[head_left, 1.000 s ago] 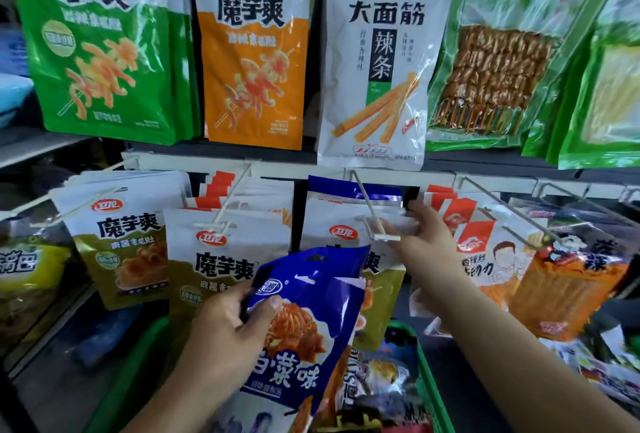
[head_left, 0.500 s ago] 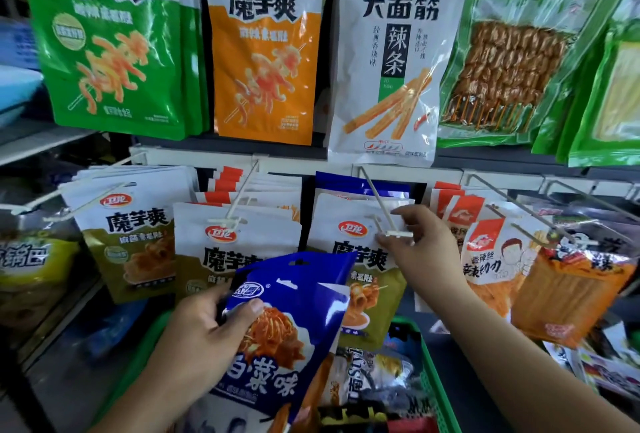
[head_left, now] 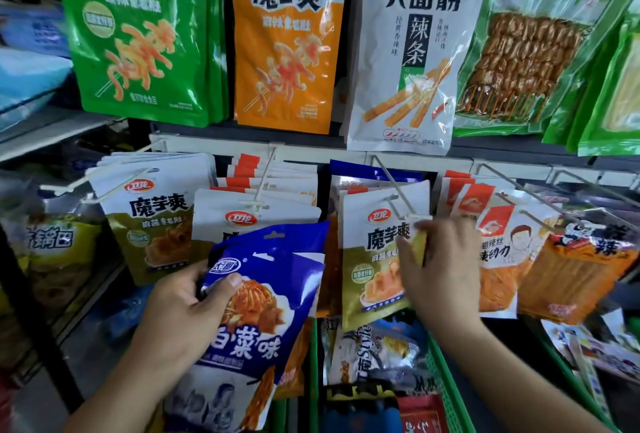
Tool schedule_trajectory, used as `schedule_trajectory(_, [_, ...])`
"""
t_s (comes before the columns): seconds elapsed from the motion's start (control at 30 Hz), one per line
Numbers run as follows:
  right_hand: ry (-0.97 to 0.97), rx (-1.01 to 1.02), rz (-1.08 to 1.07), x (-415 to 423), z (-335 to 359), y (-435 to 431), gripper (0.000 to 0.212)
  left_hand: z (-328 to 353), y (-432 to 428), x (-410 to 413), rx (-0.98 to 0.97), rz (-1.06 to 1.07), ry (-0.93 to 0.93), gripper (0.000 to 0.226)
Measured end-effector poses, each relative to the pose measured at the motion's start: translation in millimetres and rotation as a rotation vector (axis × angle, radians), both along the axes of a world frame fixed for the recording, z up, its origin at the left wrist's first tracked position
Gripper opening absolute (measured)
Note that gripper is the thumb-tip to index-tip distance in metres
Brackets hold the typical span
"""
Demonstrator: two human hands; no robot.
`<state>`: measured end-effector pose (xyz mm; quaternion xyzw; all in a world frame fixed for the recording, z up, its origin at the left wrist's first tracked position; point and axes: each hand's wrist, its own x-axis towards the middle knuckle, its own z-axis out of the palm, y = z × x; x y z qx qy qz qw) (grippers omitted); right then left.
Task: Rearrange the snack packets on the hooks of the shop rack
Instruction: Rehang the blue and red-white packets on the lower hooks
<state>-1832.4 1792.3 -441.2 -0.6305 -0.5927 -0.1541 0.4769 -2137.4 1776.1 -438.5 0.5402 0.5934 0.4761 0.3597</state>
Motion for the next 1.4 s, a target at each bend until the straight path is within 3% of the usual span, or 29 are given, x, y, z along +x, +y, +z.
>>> schedule_trajectory(0.07, [-0.235, -0.032, 0.166, -23, -21, -13, 0.032, -2, 1, -2, 0.025, 0.034, -0.002, 0.01])
schedule_trajectory(0.1, [-0.256, -0.084, 0.217, -33, -25, -12, 0.04, -3, 2, -3, 0.043, 0.061, 0.008, 0.01])
schedule_trajectory(0.13, [-0.175, -0.15, 0.225, -40, -27, -6, 0.054, -4, 2, -4, 0.062, 0.086, 0.029, 0.011])
schedule_trajectory(0.23, [0.458, -0.399, 0.192, -57, -7, 13, 0.105, -7, 3, -5, 0.09, 0.111, 0.054, 0.011])
schedule_trajectory(0.27, [0.558, -0.426, 0.21, -59, -3, 21, 0.117, -8, 4, -5, 0.098, 0.11, 0.062, 0.011])
schedule_trajectory(0.33, [0.526, -0.484, 0.181, -59, 0, 34, 0.13, -10, 6, -4, 0.111, 0.105, 0.087, 0.011])
schedule_trajectory(0.4, [0.475, -0.483, 0.148, -56, -3, 42, 0.121, -11, 8, -5, 0.113, 0.101, 0.108, 0.011])
schedule_trajectory(0.5, [0.549, -0.407, 0.226, -40, -6, 42, 0.06, -16, 12, -7, 0.113, 0.095, 0.097, 0.014])
schedule_trajectory(0.53, [0.558, -0.405, 0.281, -33, -6, 39, 0.049, -16, 12, -7, 0.114, 0.091, 0.085, 0.014])
schedule_trajectory(0.67, [0.509, -0.42, 0.418, -3, -9, 28, 0.023, -18, 14, -4, 0.101, 0.05, 0.023, 0.012])
schedule_trajectory(0.9, [0.439, -0.472, 0.483, -2, -8, 25, 0.039, -18, 13, 7, 0.085, 0.022, 0.009, 0.012])
schedule_trajectory(1.0, [0.395, -0.515, 0.412, -1, -8, 23, 0.094, -17, 10, 12, 0.088, -0.019, -0.012, 0.009])
schedule_trajectory(1.03, [0.432, -0.492, 0.389, 1, -5, 24, 0.099, -16, 10, 14, 0.085, -0.032, -0.014, 0.009])
schedule_trajectory(1.13, [0.643, -0.327, 0.251, 9, 7, 37, 0.086, -14, 10, 19, 0.084, -0.041, -0.011, 0.008])
schedule_trajectory(1.23, [0.902, -0.317, 0.309, 12, 27, 56, 0.08, -14, 13, 22, 0.091, 0.008, 0.018, 0.008])
schedule_trajectory(1.33, [0.981, -0.373, 0.299, 18, 32, 66, 0.079, -11, 13, 26, 0.088, 0.032, 0.017, 0.007])
schedule_trajectory(1.4, [0.933, -0.355, 0.238, 22, 29, 64, 0.076, -10, 12, 28, 0.103, 0.029, 0.037, 0.009])
